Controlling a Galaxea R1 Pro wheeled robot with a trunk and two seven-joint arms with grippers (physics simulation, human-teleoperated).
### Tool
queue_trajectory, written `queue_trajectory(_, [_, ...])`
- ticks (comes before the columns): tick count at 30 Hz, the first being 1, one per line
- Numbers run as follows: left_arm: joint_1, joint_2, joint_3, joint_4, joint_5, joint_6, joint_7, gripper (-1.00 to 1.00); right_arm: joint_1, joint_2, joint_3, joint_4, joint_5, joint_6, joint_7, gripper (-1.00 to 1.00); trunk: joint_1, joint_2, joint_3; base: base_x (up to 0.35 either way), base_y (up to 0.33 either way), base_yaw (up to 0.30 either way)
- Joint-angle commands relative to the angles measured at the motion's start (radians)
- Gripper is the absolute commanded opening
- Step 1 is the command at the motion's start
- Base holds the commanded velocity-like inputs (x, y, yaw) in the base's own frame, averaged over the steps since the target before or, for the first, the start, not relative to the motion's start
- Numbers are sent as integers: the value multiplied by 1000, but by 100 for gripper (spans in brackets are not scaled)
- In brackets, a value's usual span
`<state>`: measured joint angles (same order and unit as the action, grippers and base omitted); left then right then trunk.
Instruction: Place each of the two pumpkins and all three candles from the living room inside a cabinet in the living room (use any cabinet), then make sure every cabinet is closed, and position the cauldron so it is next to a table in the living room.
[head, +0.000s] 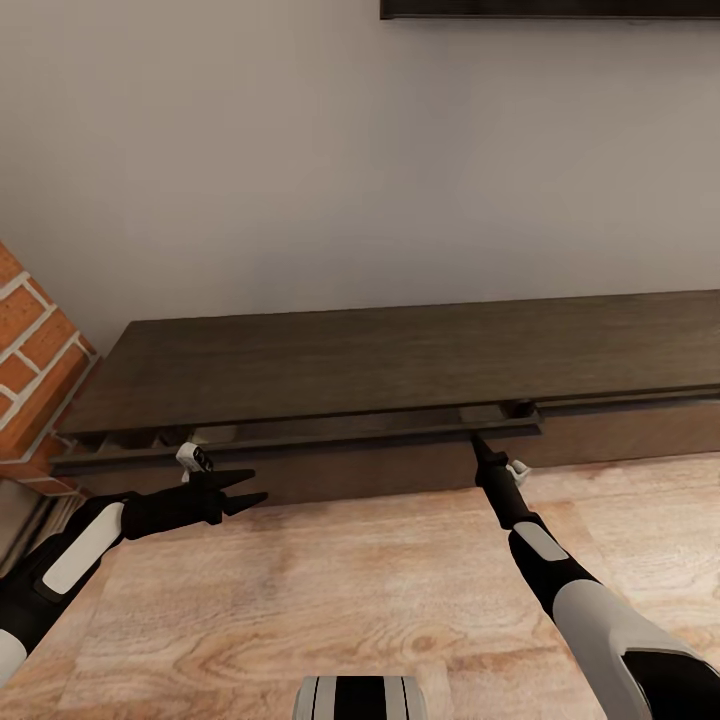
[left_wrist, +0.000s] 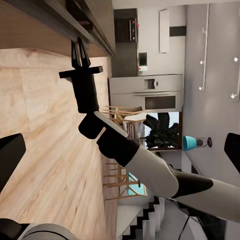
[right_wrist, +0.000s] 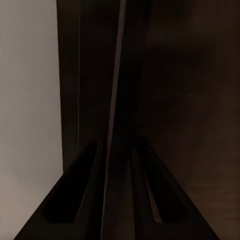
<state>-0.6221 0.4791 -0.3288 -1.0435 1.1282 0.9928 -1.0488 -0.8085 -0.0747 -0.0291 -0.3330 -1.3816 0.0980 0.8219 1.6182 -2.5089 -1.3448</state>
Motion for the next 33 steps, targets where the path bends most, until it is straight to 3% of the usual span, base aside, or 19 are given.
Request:
queue_trajectory(1, [-1, 1, -3, 0, 4, 4, -2, 100, -1, 0, -20, -3, -22, 15, 11, -100, 0, 0, 0, 0, 0, 0])
queue_trajectory(24, [-1, -1, -4, 0, 4, 4, -2, 100, -1, 0, -20, -3, -22, 3, 3, -100, 0, 0, 0, -70, 0, 0])
queue_trajectory(30, [-1, -3, -57, -9, 4, 5, -2, 100, -1, 0, -20, -3, -21, 5, -1, -100, 0, 0, 0, -11, 0, 0])
queue_trajectory(33, [-1, -2, -87, -66, 7, 6, -1, 100, -1, 0, -20, -3, -21, 5, -1, -100, 0, 0, 0, 0, 0, 0])
